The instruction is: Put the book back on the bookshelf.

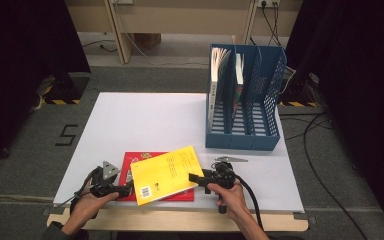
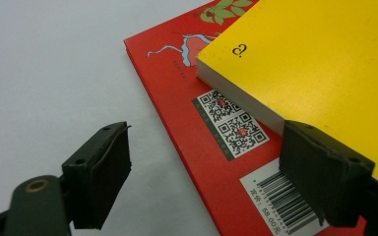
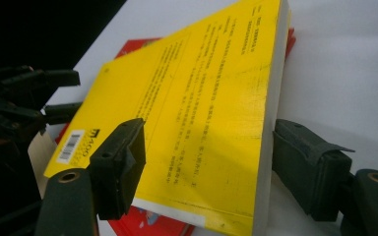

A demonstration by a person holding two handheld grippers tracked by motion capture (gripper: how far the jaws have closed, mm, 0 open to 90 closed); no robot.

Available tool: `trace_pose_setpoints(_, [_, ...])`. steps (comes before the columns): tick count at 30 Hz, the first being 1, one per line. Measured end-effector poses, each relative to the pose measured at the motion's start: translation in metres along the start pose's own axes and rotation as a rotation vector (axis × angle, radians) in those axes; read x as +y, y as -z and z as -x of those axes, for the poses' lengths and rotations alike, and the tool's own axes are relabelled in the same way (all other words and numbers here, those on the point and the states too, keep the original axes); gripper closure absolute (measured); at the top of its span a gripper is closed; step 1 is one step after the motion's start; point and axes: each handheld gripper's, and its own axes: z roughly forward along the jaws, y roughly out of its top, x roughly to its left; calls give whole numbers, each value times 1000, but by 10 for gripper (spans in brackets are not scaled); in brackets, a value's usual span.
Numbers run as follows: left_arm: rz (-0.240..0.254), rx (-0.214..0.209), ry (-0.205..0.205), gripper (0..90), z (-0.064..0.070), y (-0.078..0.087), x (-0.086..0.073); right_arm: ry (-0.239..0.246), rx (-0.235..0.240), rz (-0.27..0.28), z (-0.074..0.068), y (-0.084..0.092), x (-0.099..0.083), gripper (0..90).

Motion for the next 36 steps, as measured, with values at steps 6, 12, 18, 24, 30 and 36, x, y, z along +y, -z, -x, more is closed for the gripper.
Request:
trace_pose_setpoints(6, [19, -14, 11, 306, 7, -1, 2, -3, 13, 76, -7, 6, 14, 313])
trace_pose_setpoints(12, [42, 19, -5, 358, 17, -6, 6, 28, 14, 159, -15, 16, 38, 418])
trace_pose_setpoints(18, [71, 45, -35, 359, 29, -13, 12, 99, 48, 276, -34, 22, 67, 591])
trace_pose_setpoints(24, [76, 49, -62, 265, 37, -22, 22, 204, 106, 289, -66, 10, 80, 665])
trace_pose_setpoints(30, [74, 50, -39, 139, 35, -29, 26, 257, 133, 304, -83, 6, 88, 696])
trace_pose_setpoints(36, [84, 72, -54, 133, 42, -37, 35, 341, 185, 314, -105, -1, 99, 717])
